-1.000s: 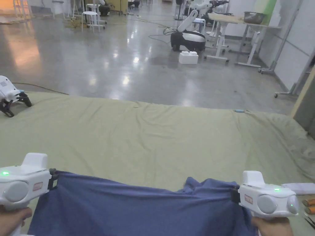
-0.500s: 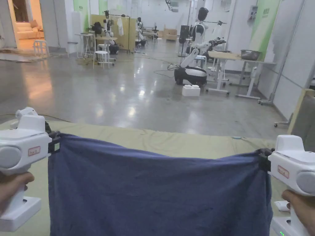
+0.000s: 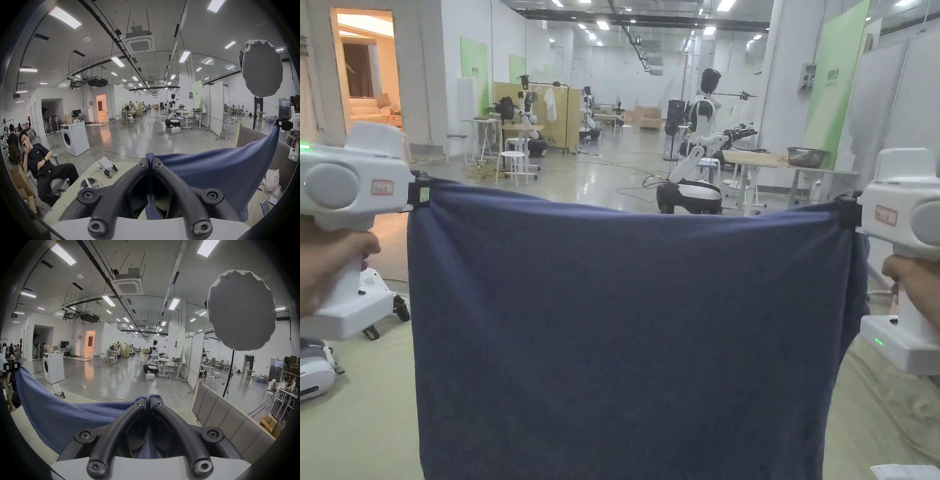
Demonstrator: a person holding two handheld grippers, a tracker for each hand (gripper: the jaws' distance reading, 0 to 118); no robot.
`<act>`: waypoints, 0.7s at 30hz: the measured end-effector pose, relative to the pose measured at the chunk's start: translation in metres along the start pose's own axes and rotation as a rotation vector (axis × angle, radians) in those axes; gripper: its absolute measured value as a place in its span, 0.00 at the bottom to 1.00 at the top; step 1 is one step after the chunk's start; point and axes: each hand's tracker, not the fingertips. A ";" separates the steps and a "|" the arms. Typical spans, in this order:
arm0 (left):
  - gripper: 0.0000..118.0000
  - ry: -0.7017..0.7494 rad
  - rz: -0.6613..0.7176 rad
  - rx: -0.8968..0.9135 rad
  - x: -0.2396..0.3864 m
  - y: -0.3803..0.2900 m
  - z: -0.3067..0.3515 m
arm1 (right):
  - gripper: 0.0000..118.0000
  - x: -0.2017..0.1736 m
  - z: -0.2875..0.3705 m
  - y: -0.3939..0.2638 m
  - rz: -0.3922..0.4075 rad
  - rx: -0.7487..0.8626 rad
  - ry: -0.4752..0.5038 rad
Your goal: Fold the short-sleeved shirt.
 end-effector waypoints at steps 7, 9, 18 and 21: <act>0.00 0.014 -0.018 0.029 -0.001 0.043 -0.031 | 0.01 0.011 -0.031 0.044 0.004 0.034 -0.032; 0.00 0.017 -0.019 0.031 0.000 0.047 -0.040 | 0.01 0.014 -0.039 0.046 -0.005 0.036 -0.037; 0.00 0.018 -0.008 -0.052 0.010 -0.010 -0.065 | 0.01 0.009 -0.056 -0.014 0.043 -0.029 -0.034; 0.00 0.009 0.016 -0.098 0.012 -0.051 -0.068 | 0.01 0.006 -0.054 -0.051 0.030 -0.074 -0.021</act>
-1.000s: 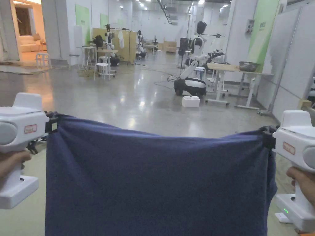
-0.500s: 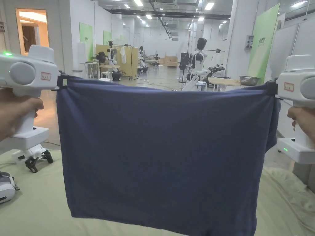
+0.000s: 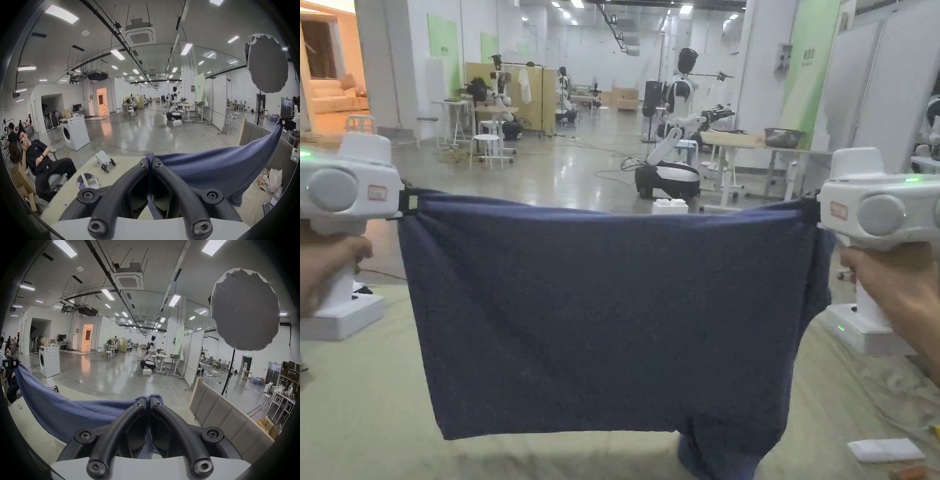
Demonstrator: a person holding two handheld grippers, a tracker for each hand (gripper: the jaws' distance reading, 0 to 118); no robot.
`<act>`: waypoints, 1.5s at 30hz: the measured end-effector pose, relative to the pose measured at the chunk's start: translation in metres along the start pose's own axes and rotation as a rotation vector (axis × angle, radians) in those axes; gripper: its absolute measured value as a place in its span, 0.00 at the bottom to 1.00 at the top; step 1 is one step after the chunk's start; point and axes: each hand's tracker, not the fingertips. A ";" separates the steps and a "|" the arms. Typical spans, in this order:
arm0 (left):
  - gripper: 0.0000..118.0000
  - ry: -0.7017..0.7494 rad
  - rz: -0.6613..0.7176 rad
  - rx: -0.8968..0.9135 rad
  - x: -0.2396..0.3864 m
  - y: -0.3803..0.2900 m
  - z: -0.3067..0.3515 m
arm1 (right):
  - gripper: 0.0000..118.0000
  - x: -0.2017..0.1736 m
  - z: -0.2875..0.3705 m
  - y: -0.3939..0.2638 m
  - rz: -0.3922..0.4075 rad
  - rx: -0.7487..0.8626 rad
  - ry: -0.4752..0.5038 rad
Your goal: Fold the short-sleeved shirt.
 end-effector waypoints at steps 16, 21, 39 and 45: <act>0.00 -0.060 0.101 -0.040 -0.014 -0.135 0.127 | 0.01 -0.009 0.122 -0.129 0.042 -0.063 0.028; 0.00 -0.063 0.099 -0.037 -0.021 -0.154 0.177 | 0.01 -0.009 0.182 -0.147 0.050 -0.076 0.047; 0.00 -0.077 0.072 -0.472 -0.008 -0.348 0.204 | 0.01 -0.031 0.258 -0.333 0.041 -0.547 0.086; 0.00 -0.062 0.074 -0.666 0.000 -0.408 0.190 | 0.01 -0.036 0.250 -0.405 0.043 -0.754 0.104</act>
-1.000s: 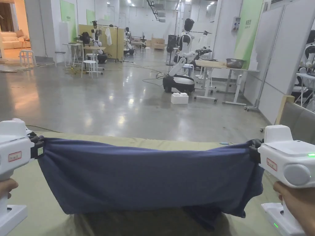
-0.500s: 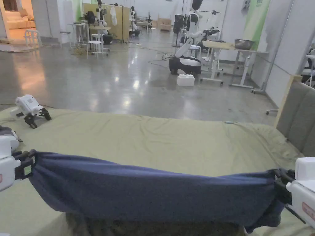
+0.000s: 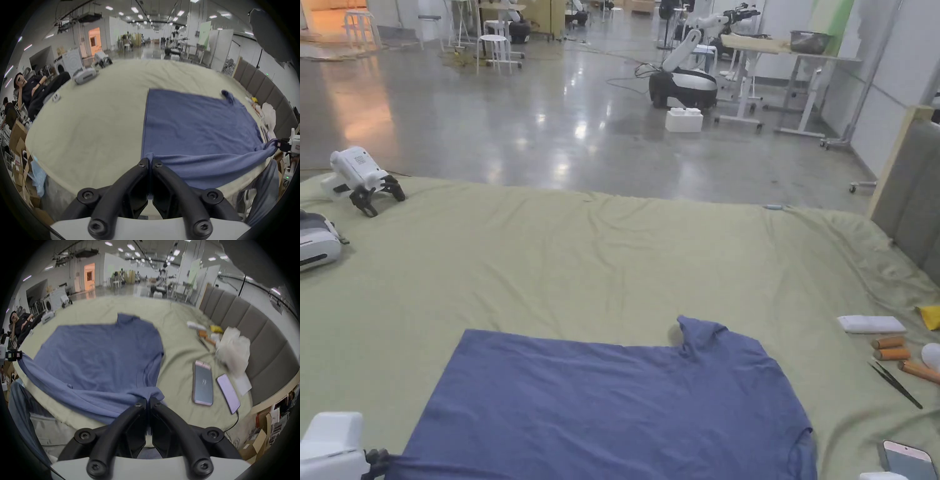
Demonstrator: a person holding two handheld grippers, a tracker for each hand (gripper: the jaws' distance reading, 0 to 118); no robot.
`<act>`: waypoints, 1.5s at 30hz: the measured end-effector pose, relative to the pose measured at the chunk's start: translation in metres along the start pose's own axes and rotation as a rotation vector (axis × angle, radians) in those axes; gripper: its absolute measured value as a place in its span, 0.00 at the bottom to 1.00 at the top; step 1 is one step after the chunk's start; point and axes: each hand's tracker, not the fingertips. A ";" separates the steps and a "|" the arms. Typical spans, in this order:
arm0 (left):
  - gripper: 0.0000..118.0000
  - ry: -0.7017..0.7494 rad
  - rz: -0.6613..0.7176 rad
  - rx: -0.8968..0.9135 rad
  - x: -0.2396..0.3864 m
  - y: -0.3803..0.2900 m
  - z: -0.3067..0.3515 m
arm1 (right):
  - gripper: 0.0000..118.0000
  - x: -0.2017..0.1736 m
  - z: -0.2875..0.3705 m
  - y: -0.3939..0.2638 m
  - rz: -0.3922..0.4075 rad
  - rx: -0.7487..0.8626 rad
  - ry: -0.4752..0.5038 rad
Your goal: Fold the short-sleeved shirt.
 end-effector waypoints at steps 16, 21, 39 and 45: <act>0.26 0.044 -0.004 -0.159 -0.012 -0.036 -0.060 | 0.25 -0.014 -0.031 -0.029 -0.010 -0.122 -0.005; 0.50 0.035 0.010 0.060 0.004 -0.002 -0.021 | 0.59 -0.020 0.008 0.002 -0.067 0.150 -0.050; 0.00 0.081 -0.081 0.724 0.115 0.043 0.057 | 0.00 -0.091 0.046 0.076 -0.140 0.844 -0.084; 0.00 0.063 -0.091 0.751 0.111 0.042 0.072 | 0.00 -0.102 0.049 0.078 -0.110 0.861 -0.075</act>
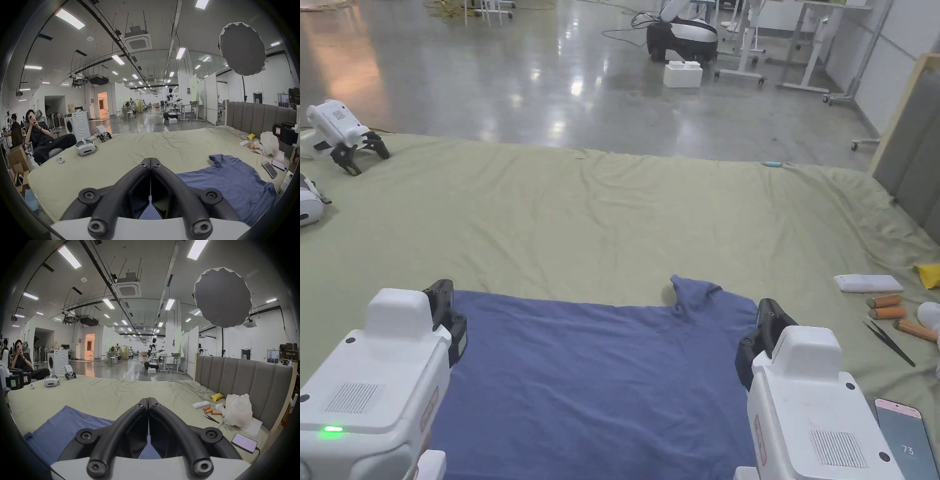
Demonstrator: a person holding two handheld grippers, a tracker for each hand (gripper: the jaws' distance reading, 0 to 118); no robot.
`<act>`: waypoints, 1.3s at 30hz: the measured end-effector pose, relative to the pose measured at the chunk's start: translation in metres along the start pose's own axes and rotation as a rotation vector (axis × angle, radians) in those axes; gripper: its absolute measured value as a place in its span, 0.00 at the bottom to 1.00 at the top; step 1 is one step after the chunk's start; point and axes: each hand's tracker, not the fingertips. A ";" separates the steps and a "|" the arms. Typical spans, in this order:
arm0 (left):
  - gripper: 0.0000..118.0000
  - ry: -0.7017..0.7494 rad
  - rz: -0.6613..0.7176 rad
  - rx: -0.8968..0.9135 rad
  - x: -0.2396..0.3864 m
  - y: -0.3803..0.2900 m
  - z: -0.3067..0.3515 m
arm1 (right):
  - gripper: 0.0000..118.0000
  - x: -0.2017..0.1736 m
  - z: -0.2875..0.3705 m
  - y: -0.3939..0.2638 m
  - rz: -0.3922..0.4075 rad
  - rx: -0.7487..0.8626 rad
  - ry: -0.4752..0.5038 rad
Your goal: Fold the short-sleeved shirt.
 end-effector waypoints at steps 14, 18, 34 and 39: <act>0.03 -0.065 0.080 -0.780 -0.118 -0.104 0.012 | 0.00 0.014 -0.006 -0.042 -0.010 -0.220 0.037; 0.45 -0.015 0.155 -0.900 -0.128 -0.127 -0.008 | 0.00 0.016 -0.008 -0.050 -0.009 -0.266 0.042; 0.04 -0.020 0.029 -1.001 -0.085 -0.170 -0.029 | 0.04 0.066 0.010 -0.060 0.029 -0.410 -0.025; 0.02 -0.045 0.008 -0.972 -0.089 -0.158 -0.018 | 0.60 0.112 0.028 -0.063 -0.024 -0.597 0.002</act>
